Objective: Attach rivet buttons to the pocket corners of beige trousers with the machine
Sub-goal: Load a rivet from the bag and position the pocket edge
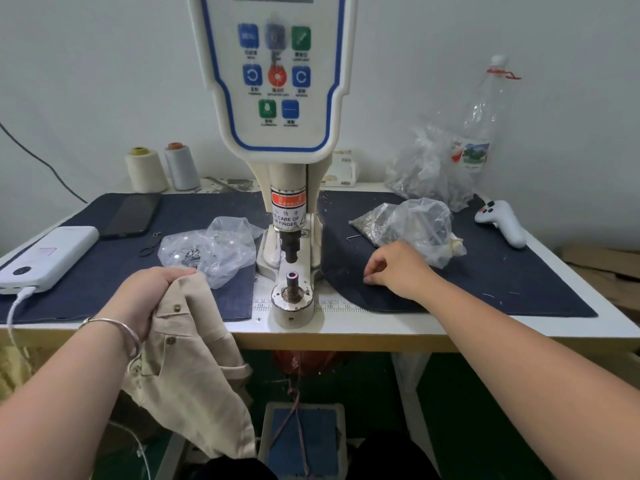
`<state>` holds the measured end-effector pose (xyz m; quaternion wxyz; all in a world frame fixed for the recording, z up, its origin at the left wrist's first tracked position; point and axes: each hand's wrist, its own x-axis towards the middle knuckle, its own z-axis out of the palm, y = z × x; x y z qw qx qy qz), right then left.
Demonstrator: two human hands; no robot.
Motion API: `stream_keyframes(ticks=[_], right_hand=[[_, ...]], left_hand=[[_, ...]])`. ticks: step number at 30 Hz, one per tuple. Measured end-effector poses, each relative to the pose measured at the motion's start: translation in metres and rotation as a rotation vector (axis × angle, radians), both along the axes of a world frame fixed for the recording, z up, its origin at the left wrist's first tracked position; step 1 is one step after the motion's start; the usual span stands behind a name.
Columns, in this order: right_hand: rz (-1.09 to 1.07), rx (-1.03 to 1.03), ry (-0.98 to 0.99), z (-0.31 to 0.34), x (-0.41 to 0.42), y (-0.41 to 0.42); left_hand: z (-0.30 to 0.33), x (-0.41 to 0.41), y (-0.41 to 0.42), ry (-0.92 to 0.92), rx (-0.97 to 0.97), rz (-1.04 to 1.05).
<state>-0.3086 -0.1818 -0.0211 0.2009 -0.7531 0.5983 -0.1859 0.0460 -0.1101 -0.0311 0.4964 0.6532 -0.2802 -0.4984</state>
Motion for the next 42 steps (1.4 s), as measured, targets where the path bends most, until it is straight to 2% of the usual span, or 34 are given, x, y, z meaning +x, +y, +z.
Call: stream_keyframes(ticks=[6, 11, 15, 35, 37, 40, 42], right_hand=[[0.002, -0.047, 0.034, -0.002, -0.001, 0.000], [-0.047, -0.047, -0.129, -0.016, -0.009, 0.006], [-0.095, -0.103, -0.176, -0.026, -0.010, 0.009], [-0.102, -0.181, -0.065, -0.030, -0.008, 0.006], [-0.120, -0.205, -0.127, -0.026, -0.007, 0.011], [-0.143, -0.265, -0.369, -0.012, 0.004, 0.026], [-0.085, -0.271, -0.502, 0.000, 0.021, 0.040]], left_hand=[[0.000, -0.001, -0.003, 0.003, 0.039, 0.016], [-0.001, 0.000, -0.005, -0.003, 0.030, 0.009], [-0.001, 0.001, -0.005, -0.001, 0.026, -0.005], [0.001, -0.001, -0.003, 0.005, 0.047, -0.011], [0.001, 0.000, -0.003, 0.006, 0.054, -0.004], [0.001, -0.001, -0.003, 0.004, 0.053, 0.000], [0.002, -0.002, -0.003, 0.010, 0.048, 0.007]])
